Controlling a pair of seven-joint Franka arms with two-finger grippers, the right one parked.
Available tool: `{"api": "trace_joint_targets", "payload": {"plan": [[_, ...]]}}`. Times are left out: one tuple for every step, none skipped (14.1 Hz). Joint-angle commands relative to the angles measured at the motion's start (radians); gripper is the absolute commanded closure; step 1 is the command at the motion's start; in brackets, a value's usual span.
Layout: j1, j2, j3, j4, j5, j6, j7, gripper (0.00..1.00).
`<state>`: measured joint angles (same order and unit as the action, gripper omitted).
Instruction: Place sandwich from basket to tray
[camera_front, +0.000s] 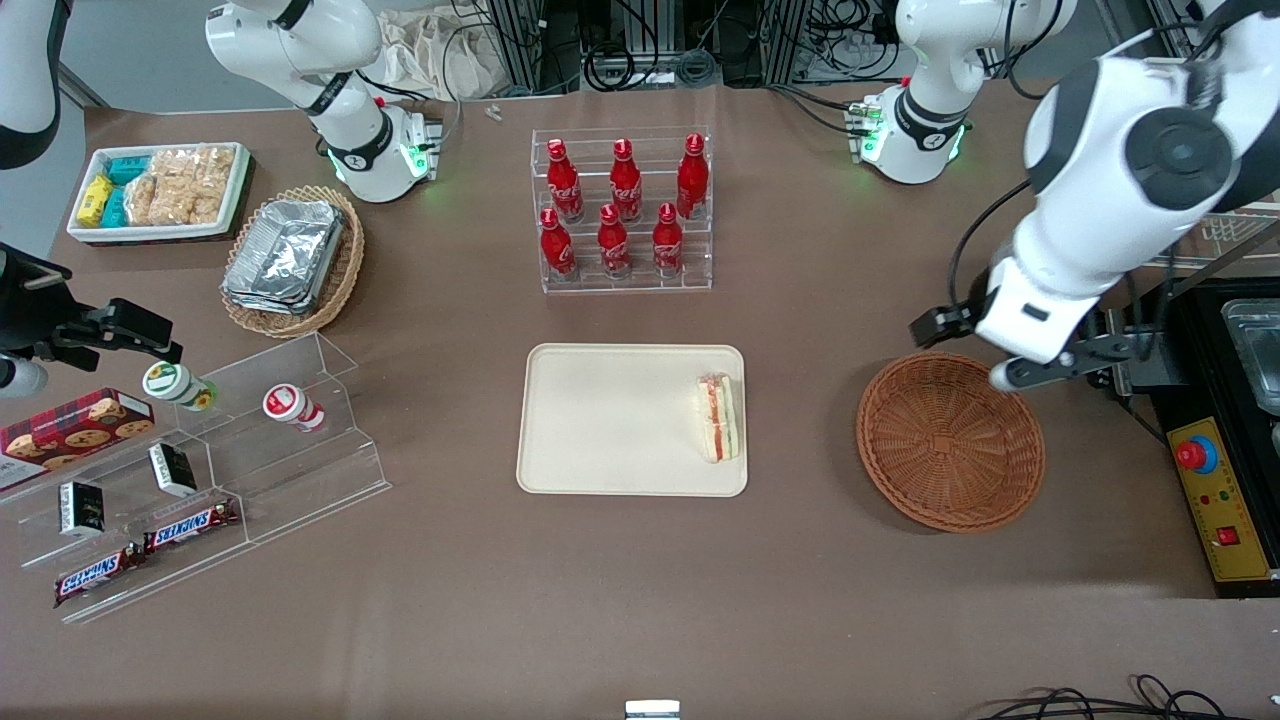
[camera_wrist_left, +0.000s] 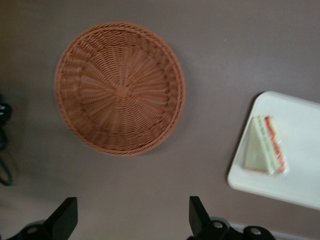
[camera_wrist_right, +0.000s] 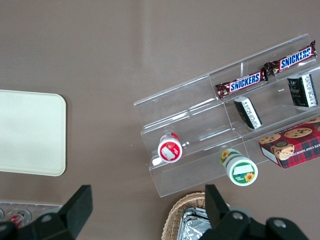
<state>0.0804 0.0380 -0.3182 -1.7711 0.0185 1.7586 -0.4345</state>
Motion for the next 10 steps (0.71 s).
{"api": "trace_joint_targets", "payload": {"plan": [[0.068, -0.055, -0.007, -0.031, -0.017, -0.050, 0.144, 0.00], [0.081, -0.055, -0.005, -0.022, -0.020, -0.063, 0.181, 0.00], [0.100, -0.053, -0.005, -0.012, -0.020, -0.079, 0.222, 0.00], [0.122, -0.047, -0.005, 0.011, -0.020, -0.099, 0.262, 0.00], [0.130, -0.032, -0.005, 0.050, -0.017, -0.129, 0.278, 0.00], [0.130, -0.011, -0.007, 0.082, -0.003, -0.160, 0.284, 0.00], [0.130, 0.009, -0.007, 0.116, 0.001, -0.171, 0.286, 0.00], [0.131, 0.031, -0.007, 0.140, 0.003, -0.171, 0.304, 0.00], [0.130, 0.046, -0.007, 0.159, 0.006, -0.171, 0.321, 0.00], [0.131, 0.052, -0.007, 0.168, 0.008, -0.171, 0.322, 0.00]]}}
